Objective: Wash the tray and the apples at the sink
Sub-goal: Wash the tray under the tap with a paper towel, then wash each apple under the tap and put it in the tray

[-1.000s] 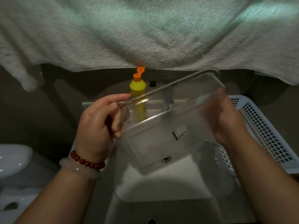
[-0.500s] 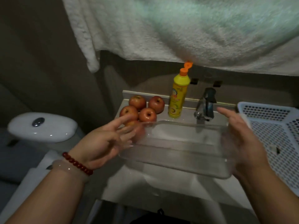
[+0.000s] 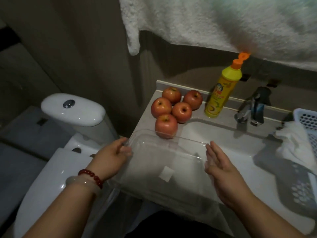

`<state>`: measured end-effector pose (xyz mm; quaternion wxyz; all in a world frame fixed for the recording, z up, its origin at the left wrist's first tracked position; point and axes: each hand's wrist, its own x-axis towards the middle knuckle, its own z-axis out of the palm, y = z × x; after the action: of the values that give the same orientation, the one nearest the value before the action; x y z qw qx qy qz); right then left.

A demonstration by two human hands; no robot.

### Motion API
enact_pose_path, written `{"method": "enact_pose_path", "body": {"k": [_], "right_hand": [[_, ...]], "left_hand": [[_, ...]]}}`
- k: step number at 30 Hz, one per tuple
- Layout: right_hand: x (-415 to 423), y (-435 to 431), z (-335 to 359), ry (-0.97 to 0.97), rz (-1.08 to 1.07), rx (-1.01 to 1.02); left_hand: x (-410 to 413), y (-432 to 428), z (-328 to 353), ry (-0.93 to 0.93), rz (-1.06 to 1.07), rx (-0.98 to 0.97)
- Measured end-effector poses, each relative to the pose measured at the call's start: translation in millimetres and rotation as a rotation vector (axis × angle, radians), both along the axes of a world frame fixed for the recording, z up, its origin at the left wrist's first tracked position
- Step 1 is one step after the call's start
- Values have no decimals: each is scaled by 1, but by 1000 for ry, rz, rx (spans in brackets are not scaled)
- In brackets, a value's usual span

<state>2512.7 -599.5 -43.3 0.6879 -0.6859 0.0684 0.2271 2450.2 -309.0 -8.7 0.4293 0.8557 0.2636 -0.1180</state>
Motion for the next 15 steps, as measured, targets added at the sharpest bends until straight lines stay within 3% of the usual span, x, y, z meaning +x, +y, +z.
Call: {"method": "enact_pose_path", "body": {"k": [6,15], "right_hand": [[7,14,-21,-72,9,-106],[7,23,-40,2,-29,-209]], "left_hand": [[22,-1,-23,-6,27,90],[30,-1,-42,64,-33,231]]}}
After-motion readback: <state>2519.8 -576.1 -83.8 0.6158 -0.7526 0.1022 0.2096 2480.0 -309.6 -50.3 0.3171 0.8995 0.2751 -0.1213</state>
